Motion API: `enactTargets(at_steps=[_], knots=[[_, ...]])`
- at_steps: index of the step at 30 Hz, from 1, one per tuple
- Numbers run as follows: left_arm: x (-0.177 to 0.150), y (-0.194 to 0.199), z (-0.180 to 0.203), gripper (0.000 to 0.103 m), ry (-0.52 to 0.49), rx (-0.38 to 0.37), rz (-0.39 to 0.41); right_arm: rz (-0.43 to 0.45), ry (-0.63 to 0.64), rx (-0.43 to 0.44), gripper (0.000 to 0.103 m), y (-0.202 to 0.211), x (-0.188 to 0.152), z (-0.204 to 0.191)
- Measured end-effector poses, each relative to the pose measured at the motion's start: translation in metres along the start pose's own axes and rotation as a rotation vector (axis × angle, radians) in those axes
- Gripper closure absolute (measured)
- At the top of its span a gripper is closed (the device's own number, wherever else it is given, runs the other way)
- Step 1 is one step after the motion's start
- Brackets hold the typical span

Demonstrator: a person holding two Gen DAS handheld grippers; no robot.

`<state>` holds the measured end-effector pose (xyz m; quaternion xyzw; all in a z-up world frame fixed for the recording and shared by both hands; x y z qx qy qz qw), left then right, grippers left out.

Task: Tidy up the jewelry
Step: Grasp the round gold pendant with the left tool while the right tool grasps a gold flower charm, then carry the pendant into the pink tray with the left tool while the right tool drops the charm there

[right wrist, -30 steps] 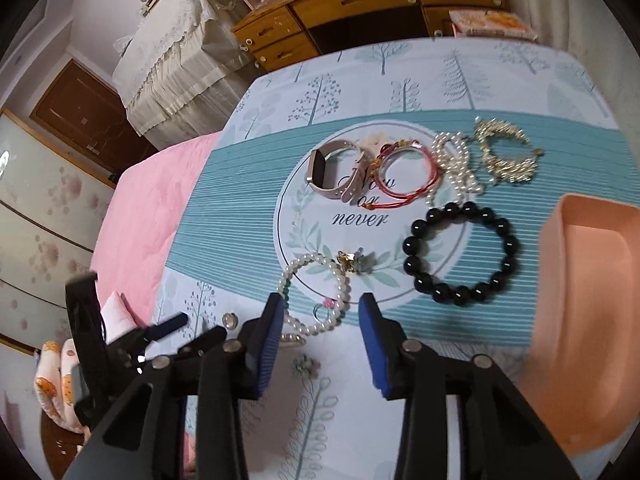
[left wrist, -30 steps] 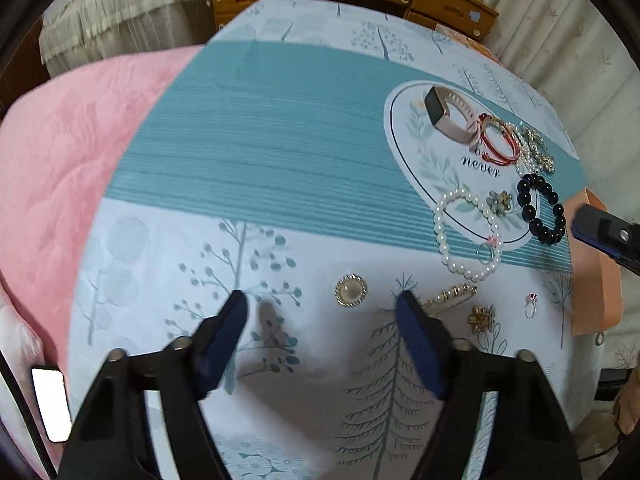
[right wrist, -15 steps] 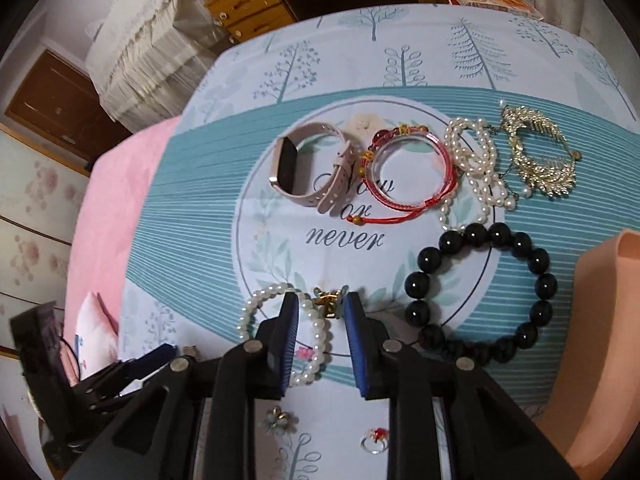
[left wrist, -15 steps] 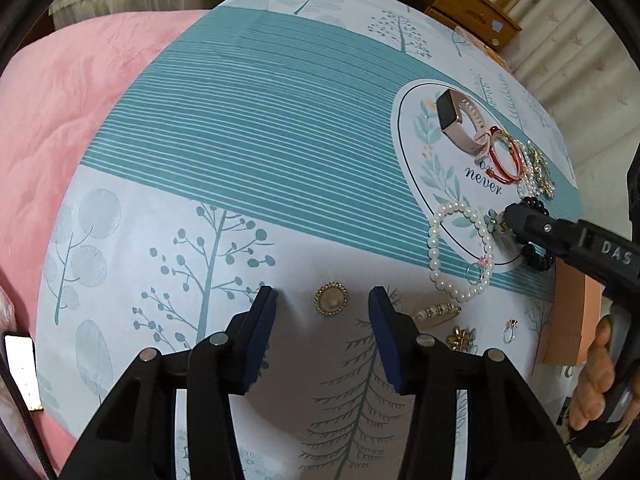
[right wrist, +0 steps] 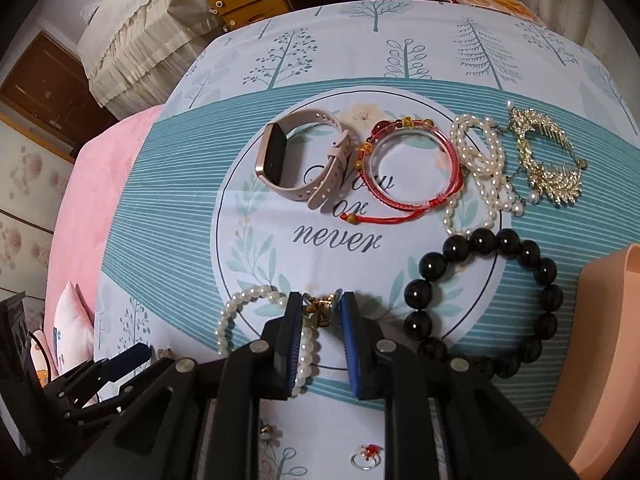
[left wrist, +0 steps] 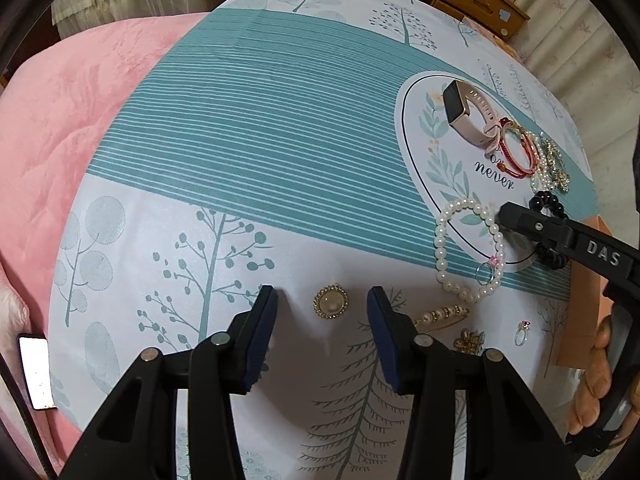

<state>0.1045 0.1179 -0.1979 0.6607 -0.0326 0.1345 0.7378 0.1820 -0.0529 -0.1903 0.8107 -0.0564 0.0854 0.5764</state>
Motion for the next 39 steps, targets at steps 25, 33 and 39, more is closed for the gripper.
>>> enactTargets(at_steps=[25,33,39], knots=[[0.002,-0.001,0.016,0.087,-0.053,0.079,0.005,0.113,-0.052,0.164,0.085,0.072,-0.042,0.029],[0.002,0.040,0.070,0.087,-0.165,-0.038,0.089,0.235,-0.150,0.244,0.085,0.121,-0.064,0.071],[0.015,0.072,0.158,0.087,-0.342,-0.165,0.165,0.314,-0.265,0.234,0.085,0.146,-0.079,0.120]])
Point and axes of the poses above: each gripper's, at about its wrist camera, not at the fingertips, and y roughly against the way its jaws point, z to its right, x to its top, the point moved 3 cm from there along -y, roughly the way its jaws point, and after that the axes turned 7 degrees about -y, right-handed, at the moved point
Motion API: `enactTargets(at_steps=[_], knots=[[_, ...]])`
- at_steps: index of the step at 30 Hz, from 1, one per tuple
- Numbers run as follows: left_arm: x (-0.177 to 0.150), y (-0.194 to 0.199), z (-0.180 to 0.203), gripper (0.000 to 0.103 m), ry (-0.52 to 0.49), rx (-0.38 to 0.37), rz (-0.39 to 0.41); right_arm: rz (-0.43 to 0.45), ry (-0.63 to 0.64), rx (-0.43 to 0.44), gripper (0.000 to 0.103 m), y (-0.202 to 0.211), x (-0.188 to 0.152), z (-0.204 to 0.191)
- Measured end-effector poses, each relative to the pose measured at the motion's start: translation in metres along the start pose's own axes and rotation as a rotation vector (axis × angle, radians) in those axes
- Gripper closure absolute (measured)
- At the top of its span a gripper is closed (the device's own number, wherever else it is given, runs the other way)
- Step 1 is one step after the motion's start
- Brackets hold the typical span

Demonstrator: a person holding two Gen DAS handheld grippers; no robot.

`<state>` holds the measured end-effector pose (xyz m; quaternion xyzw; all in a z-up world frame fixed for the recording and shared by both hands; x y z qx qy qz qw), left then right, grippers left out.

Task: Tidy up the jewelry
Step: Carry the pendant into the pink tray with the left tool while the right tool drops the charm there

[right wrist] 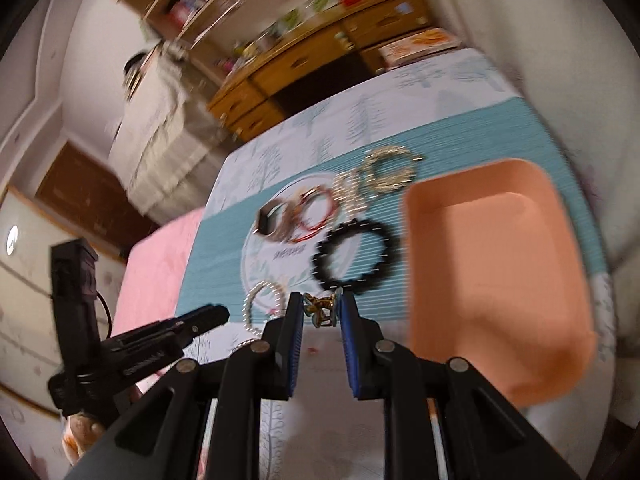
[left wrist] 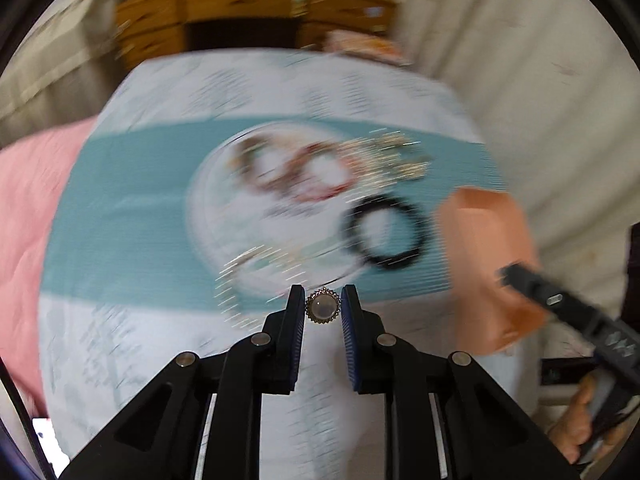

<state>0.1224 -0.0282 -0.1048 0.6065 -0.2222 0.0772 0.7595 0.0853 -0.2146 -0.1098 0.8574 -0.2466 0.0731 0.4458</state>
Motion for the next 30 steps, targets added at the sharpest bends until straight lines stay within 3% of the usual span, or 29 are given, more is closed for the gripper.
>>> enactTargets(at_steps=[4,8,16,18,20,22,30], knots=[[0.029,-0.007,0.058,0.087,-0.086,-0.087,0.028,0.040,-0.075,-0.054,0.084,0.015,0.003,0.032],[0.043,-0.029,0.110,0.087,-0.172,-0.150,-0.004,0.044,-0.113,-0.103,0.084,0.019,0.001,0.055],[0.036,-0.072,0.152,0.085,-0.262,-0.147,-0.087,-0.005,-0.145,-0.186,0.084,0.008,-0.008,0.081],[0.032,-0.077,0.153,0.073,-0.274,-0.134,-0.090,-0.007,-0.149,-0.194,0.084,0.006,-0.010,0.083],[0.029,-0.072,0.152,0.047,-0.281,-0.123,-0.070,-0.007,-0.147,-0.205,0.083,0.007,-0.011,0.084],[0.028,-0.068,0.150,0.036,-0.278,-0.099,-0.043,-0.007,-0.143,-0.212,0.083,0.007,-0.012,0.084],[0.022,-0.047,0.125,0.025,-0.235,-0.028,0.056,0.014,-0.091,-0.227,0.083,0.011,-0.021,0.071]])
Point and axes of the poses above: each gripper's, at about its wrist camera, not at the fingertips, and y roughly against the way its jaws point, z to its right, x to its top, the point moved 3 cm from there along -y, roughly the way its jaws point, and after that the axes turned 7 degrees about -y, right-handed, at the moved point
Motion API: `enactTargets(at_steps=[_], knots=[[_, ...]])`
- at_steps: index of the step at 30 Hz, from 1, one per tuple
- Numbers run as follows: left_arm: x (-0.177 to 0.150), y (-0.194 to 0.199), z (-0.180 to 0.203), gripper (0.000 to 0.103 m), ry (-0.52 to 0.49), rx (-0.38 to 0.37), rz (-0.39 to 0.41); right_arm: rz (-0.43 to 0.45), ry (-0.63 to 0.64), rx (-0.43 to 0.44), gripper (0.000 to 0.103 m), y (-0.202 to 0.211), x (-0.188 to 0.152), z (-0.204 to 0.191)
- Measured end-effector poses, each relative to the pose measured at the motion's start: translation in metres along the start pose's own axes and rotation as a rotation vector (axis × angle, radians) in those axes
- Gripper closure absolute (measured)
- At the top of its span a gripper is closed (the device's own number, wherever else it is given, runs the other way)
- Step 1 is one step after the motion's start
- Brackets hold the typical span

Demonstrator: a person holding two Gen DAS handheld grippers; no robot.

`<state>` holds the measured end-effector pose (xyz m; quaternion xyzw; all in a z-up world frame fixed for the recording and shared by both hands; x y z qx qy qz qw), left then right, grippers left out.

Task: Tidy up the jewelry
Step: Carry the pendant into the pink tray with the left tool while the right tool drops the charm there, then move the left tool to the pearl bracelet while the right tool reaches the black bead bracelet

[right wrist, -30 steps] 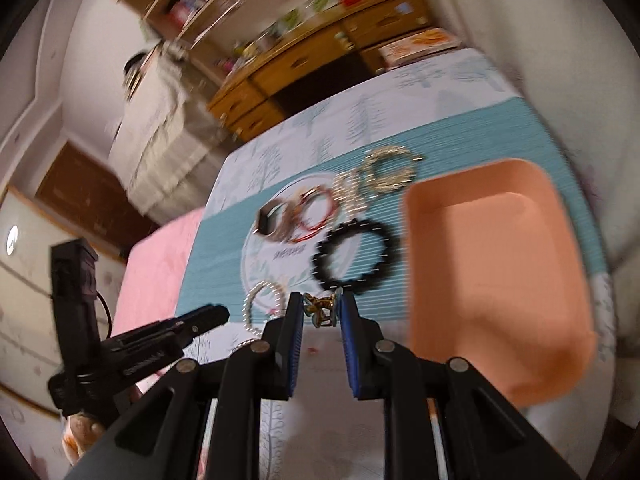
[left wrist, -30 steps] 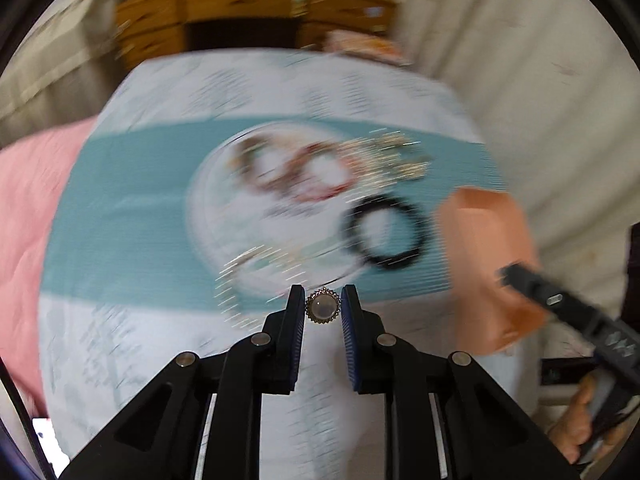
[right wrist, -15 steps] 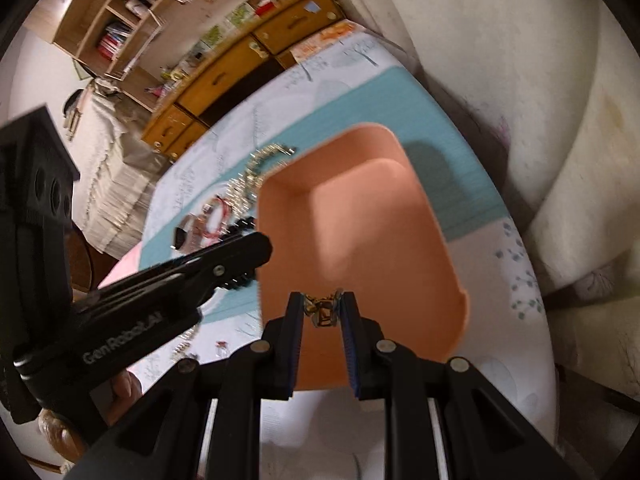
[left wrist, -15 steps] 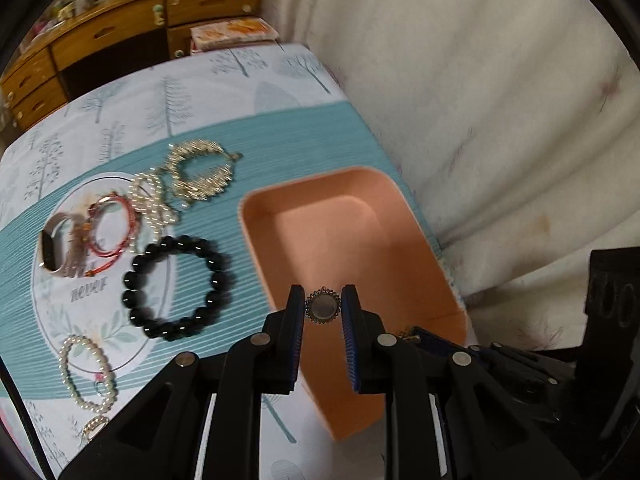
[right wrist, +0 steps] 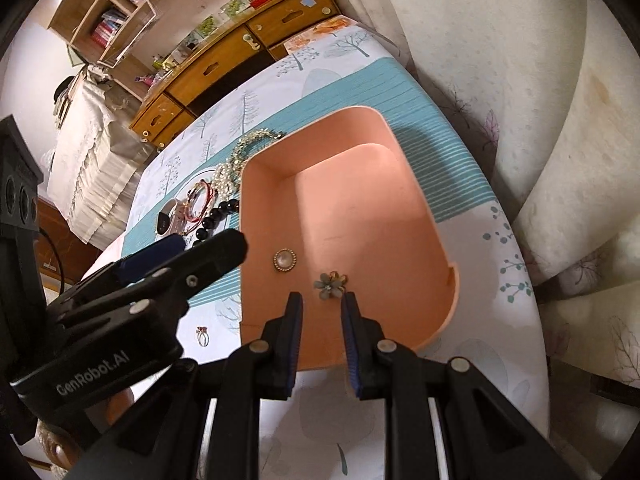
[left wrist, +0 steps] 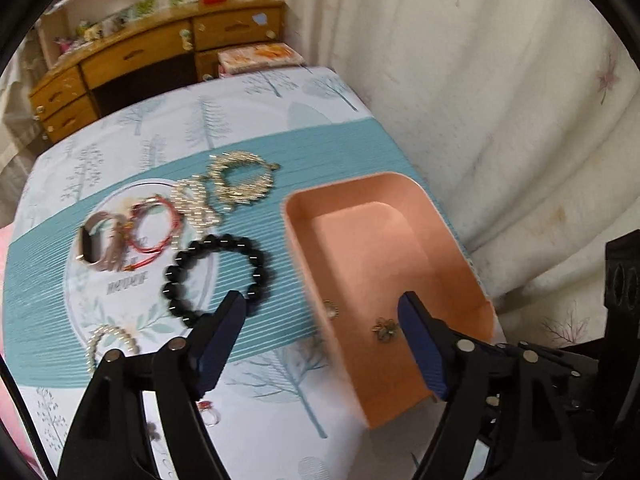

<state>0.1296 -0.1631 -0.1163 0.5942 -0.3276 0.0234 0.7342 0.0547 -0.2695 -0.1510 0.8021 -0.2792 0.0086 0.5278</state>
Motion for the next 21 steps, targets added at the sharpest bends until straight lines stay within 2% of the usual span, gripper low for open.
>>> enactTargets(at_steps=[2,11,17,21], knots=[[-0.005,0.005,-0.006,0.025,0.002,0.017,0.010,0.010,0.019,-0.017,0.083,0.001,-0.002,-0.004],[-0.024,0.041,-0.036,0.025,0.030,-0.011,0.031,0.039,0.100,-0.068,0.083,0.005,-0.010,-0.022],[-0.030,0.069,-0.060,0.025,0.077,0.027,0.031,0.066,0.154,-0.055,0.083,0.012,-0.015,-0.041],[-0.036,0.091,-0.074,0.025,0.085,0.059,0.075,0.062,0.197,-0.029,0.083,0.018,-0.014,-0.059]])
Point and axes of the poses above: each gripper's, at about its wrist camera, not at the fingertips, and y roughly against the way its jaws point, z to its right, x to its top, the point moved 3 cm from there along -y, roughly the way its jaws point, and after that the axes turned 7 degrees about -y, right-handed, at the moved point
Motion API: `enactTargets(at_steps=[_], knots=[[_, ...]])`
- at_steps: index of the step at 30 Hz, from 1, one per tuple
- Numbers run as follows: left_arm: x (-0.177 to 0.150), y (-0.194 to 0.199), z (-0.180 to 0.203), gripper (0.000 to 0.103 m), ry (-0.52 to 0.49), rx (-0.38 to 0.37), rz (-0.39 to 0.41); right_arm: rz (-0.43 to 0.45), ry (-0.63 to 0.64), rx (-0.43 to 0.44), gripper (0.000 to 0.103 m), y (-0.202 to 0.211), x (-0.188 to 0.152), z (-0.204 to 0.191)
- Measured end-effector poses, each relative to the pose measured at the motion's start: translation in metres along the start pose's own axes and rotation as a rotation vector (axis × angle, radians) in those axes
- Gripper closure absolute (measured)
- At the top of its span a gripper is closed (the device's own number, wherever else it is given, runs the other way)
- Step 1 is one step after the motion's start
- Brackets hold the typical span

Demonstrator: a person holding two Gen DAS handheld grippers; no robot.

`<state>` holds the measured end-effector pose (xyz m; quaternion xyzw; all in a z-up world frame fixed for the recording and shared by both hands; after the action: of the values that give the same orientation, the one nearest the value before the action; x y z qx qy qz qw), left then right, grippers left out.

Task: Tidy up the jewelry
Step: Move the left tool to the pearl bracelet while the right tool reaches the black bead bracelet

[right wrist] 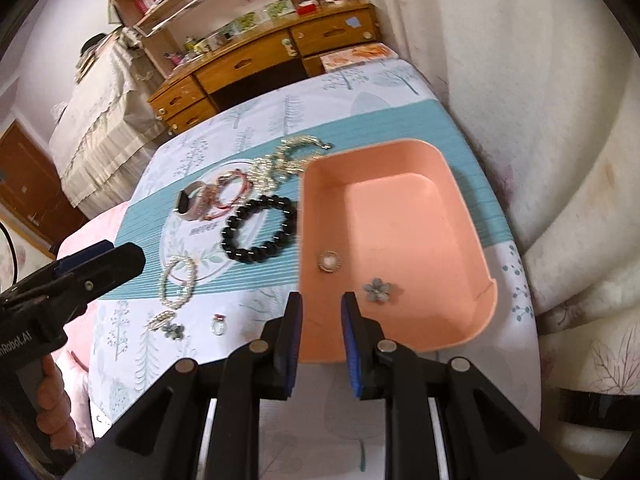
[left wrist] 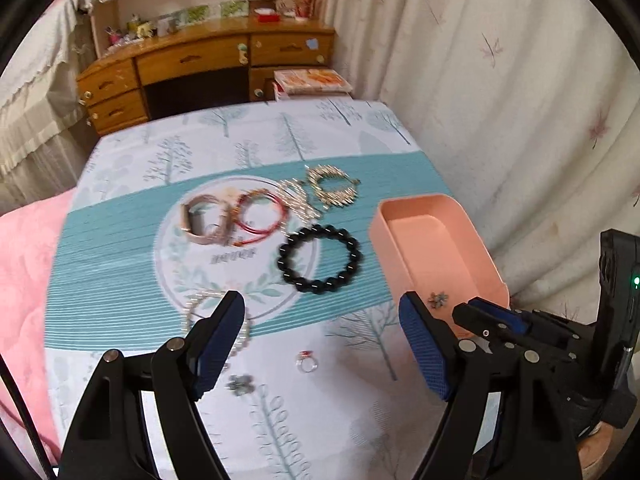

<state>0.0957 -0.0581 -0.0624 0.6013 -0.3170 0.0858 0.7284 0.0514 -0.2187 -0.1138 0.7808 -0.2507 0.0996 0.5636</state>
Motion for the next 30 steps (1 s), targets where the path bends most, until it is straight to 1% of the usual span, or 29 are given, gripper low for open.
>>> enactTargets(at_steps=[4,6,8,9,10,11,12,14,16,19,20,21,24,26,30], knots=[[0.002,0.024,-0.024,0.025,0.042,0.024,0.046,-0.001,0.052,0.033,0.083,0.007,0.013,-0.020],[0.004,0.038,-0.040,0.025,0.066,0.048,0.077,0.003,0.085,0.049,0.083,0.011,0.027,-0.032],[0.007,0.051,-0.057,0.025,0.084,0.089,0.103,-0.002,0.106,0.052,0.083,0.012,0.041,-0.042],[0.007,0.055,-0.064,0.024,0.093,0.103,0.113,-0.002,0.117,0.056,0.078,0.012,0.045,-0.045],[0.008,0.060,-0.074,0.020,0.105,0.121,0.123,0.000,0.139,0.062,0.072,0.012,0.051,-0.051],[0.008,0.063,-0.084,0.015,0.121,0.139,0.131,0.000,0.169,0.060,0.059,0.009,0.058,-0.057],[0.007,0.064,-0.093,0.014,0.137,0.158,0.135,-0.002,0.187,0.056,0.052,0.006,0.062,-0.061],[0.005,0.061,-0.109,0.014,0.160,0.177,0.128,-0.042,0.248,0.052,0.052,-0.010,0.072,-0.072],[-0.001,0.051,-0.123,0.014,0.183,0.173,0.093,-0.115,0.270,0.058,0.052,-0.030,0.078,-0.076],[-0.012,0.022,-0.140,0.014,0.206,0.151,0.007,-0.201,0.307,0.053,0.053,-0.058,0.082,-0.079],[-0.016,0.012,-0.143,0.014,0.212,0.142,-0.020,-0.239,0.330,0.036,0.053,-0.073,0.084,-0.081],[-0.021,-0.002,-0.149,0.014,0.226,0.127,-0.058,-0.259,0.345,0.022,0.053,-0.083,0.085,-0.081],[-0.033,-0.035,-0.155,0.015,0.248,0.094,-0.140,-0.305,0.375,-0.029,0.053,-0.111,0.089,-0.082],[-0.039,-0.055,-0.154,0.024,0.241,0.082,-0.188,-0.333,0.383,-0.056,0.053,-0.127,0.093,-0.082],[-0.049,-0.081,-0.148,0.035,0.230,0.062,-0.268,-0.383,0.432,-0.098,0.054,-0.152,0.092,-0.086]])
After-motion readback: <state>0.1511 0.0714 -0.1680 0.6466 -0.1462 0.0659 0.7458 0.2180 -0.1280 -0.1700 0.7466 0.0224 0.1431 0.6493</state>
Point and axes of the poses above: each gripper's, at about its wrist camera, not at the fingertips, and y roughly against the way its jaws point, z to its right, x to its top, the point moved 3 cm from there along -y, roughly the way its jaws point, and after that the axes turned 7 degrees about -y, right-handed, at the moved point
